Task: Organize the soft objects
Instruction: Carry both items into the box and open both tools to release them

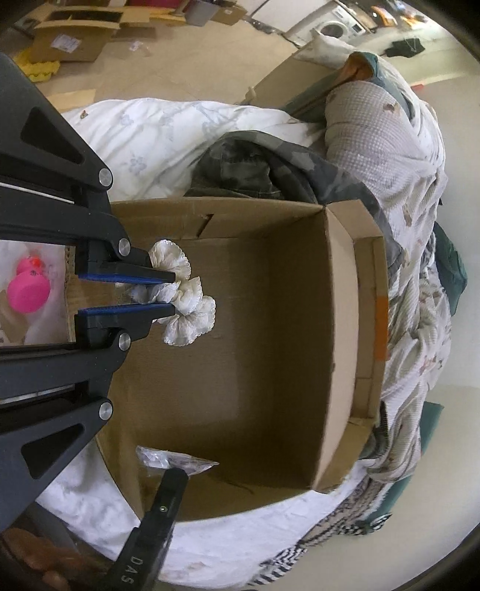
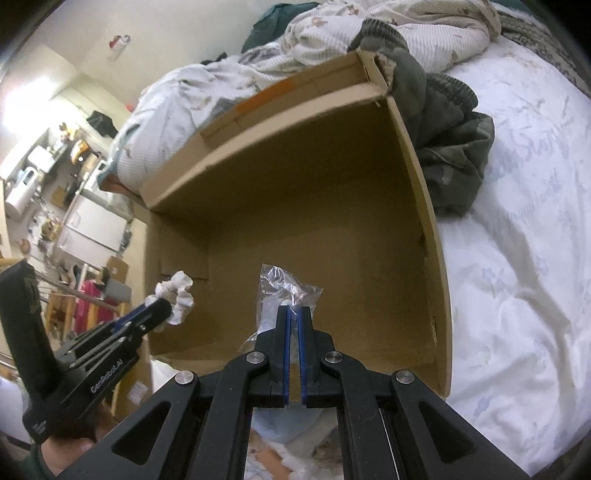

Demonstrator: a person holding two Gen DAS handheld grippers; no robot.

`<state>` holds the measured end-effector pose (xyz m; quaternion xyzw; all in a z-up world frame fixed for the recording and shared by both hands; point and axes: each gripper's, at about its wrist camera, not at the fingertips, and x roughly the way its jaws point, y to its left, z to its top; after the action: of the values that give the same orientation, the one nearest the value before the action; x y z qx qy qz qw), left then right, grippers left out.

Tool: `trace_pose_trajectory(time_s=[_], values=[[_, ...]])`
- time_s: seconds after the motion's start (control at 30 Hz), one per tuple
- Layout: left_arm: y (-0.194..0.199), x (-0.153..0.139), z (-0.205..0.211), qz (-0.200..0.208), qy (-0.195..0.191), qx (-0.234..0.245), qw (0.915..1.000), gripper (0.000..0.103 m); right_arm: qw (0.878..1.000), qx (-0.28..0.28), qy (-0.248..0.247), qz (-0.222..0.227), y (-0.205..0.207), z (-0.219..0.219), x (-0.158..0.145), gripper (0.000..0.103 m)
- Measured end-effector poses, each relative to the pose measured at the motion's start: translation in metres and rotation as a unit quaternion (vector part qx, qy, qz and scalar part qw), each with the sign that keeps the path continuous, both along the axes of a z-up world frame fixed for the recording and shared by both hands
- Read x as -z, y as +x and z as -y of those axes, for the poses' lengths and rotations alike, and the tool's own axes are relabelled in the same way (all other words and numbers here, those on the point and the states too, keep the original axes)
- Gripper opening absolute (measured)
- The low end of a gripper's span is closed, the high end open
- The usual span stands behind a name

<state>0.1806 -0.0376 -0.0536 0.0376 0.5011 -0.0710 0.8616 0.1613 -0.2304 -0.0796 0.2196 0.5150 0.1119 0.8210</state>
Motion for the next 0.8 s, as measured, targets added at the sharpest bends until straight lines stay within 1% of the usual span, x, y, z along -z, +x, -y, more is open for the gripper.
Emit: trace_pose_trajectory(time_s=[0.4,0.6,0.7,0.8], values=[[0.005,0.012,-0.003,-0.015,-0.004,-0.011,0.9998,0.009,0.999,-0.002,-0.016,-0.035,0.008,-0.003,0.016,0.006],[0.005,0.014,-0.001,-0.016,-0.007,-0.008,0.9998,0.009,0.999,-0.002,-0.023,-0.044,0.011,-0.004,0.019,0.006],[0.004,0.013,0.002,-0.009,0.001,-0.005,0.9999,0.009,0.999,-0.001,-0.023,-0.044,0.011,-0.003,0.020,0.006],[0.003,0.015,0.003,-0.012,0.001,-0.003,0.9999,0.010,0.999,-0.001,-0.025,-0.045,0.011,-0.005,0.019,0.006]])
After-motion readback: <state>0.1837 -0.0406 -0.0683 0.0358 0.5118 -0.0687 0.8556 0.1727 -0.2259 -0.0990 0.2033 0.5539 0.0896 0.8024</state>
